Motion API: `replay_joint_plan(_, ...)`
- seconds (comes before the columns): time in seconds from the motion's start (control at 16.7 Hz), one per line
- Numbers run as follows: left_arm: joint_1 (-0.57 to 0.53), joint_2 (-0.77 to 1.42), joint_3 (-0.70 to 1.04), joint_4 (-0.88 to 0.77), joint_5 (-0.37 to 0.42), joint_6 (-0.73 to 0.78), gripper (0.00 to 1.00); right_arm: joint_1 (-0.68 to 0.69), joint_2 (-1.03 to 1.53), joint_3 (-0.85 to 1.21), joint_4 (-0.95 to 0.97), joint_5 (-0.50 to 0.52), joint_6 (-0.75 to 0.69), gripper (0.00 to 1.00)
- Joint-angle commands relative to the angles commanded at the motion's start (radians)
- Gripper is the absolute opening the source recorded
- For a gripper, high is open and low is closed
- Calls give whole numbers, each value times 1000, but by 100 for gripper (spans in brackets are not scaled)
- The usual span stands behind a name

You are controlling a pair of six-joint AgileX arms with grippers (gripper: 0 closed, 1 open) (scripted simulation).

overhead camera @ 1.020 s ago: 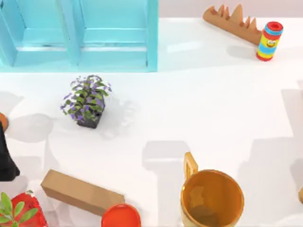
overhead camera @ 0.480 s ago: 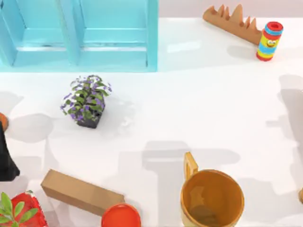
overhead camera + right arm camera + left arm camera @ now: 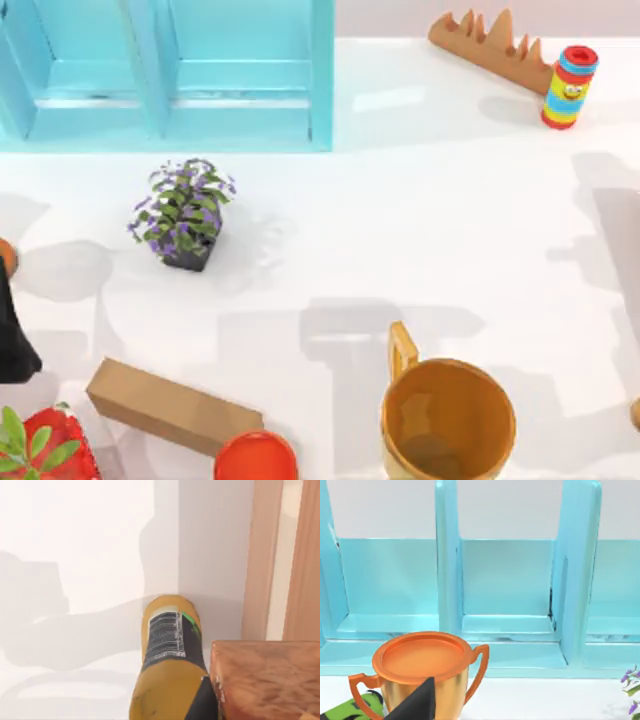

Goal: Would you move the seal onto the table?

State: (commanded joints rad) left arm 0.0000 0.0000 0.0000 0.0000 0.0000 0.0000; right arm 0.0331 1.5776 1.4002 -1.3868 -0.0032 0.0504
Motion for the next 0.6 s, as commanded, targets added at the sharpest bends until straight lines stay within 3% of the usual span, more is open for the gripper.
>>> replay_joint_plan(0.6, 0, 0, 0, 0, 0, 0, 100, 367, 581, 386, 132, 5, 376, 0)
